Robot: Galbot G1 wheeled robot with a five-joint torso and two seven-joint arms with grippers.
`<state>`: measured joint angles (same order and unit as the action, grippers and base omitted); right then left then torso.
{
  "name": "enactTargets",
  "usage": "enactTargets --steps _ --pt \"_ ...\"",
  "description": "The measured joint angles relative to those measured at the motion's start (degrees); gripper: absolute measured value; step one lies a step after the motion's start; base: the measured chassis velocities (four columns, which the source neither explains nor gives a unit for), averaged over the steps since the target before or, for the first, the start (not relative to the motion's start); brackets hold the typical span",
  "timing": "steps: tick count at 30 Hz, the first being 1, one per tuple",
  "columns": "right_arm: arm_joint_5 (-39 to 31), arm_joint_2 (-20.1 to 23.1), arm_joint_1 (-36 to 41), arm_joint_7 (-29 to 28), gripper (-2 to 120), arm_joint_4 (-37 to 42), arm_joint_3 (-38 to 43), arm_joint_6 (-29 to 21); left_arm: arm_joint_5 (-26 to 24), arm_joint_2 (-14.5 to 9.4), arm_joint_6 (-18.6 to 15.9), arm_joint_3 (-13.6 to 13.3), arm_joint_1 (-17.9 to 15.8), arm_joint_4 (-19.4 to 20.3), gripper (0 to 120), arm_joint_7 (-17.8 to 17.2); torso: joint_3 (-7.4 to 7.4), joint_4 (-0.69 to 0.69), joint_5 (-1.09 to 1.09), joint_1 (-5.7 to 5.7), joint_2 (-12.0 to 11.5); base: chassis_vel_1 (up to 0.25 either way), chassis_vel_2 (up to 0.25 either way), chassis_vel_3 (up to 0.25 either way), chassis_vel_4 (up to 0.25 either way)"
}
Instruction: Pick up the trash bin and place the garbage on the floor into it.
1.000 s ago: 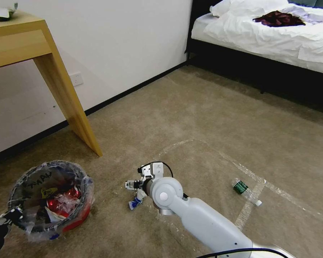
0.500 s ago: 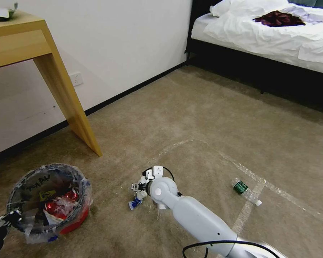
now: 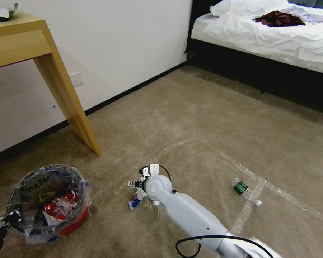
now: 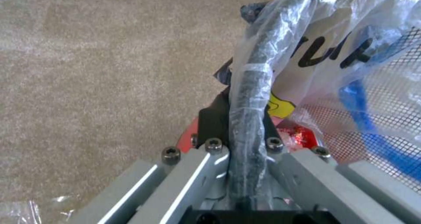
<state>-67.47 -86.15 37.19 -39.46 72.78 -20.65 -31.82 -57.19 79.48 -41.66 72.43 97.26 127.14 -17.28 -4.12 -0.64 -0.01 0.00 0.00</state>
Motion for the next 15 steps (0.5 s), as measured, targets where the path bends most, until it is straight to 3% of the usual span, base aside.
enactTargets --steps 15 --pt "3.45 -3.34 -0.15 4.65 100 -8.32 1.09 1.69 0.29 0.22 0.36 0.11 0.94 0.37 1 0.02 0.0 0.0 0.0 0.0 0.0 0.0 0.0 0.0 0.0"
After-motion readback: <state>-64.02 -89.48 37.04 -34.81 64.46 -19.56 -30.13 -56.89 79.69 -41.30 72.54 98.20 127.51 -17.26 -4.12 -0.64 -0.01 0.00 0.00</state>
